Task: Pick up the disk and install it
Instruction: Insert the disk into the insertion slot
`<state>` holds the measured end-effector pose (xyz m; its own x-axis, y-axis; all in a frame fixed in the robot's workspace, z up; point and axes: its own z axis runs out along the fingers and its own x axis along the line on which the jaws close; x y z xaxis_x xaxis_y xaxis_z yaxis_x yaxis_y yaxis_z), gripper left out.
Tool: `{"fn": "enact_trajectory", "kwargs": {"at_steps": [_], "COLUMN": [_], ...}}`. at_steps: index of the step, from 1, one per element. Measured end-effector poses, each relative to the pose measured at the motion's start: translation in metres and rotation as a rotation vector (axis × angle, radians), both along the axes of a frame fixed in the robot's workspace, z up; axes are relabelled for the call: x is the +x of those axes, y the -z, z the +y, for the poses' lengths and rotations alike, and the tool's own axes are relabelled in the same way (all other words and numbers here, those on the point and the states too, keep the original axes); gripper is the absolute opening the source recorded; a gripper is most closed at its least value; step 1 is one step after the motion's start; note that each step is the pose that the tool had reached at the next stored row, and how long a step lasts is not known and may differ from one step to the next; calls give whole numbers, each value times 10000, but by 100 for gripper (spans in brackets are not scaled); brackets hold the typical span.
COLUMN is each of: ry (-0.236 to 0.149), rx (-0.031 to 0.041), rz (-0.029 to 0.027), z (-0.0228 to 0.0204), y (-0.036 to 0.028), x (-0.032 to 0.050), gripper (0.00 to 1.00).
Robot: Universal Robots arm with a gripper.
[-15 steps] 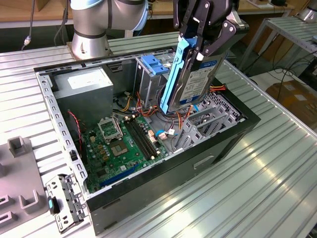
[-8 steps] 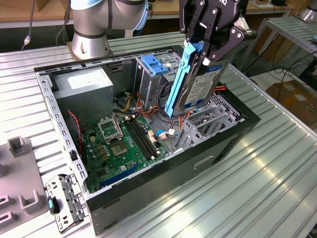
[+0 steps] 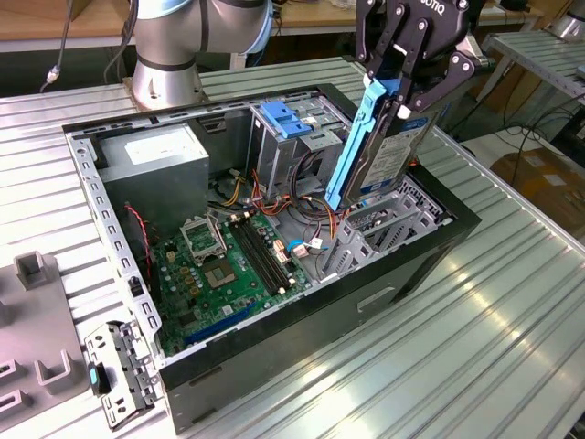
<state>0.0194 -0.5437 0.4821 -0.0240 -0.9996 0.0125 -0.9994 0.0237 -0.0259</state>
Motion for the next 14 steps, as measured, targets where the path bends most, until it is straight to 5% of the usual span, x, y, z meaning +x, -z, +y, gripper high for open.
{"fn": "enact_trajectory", "kwargs": {"at_steps": [14], "ry": [0], "rx": [1], "rz": [0], "z": [0], "y": [29], "x": [57], "gripper": [37]}}
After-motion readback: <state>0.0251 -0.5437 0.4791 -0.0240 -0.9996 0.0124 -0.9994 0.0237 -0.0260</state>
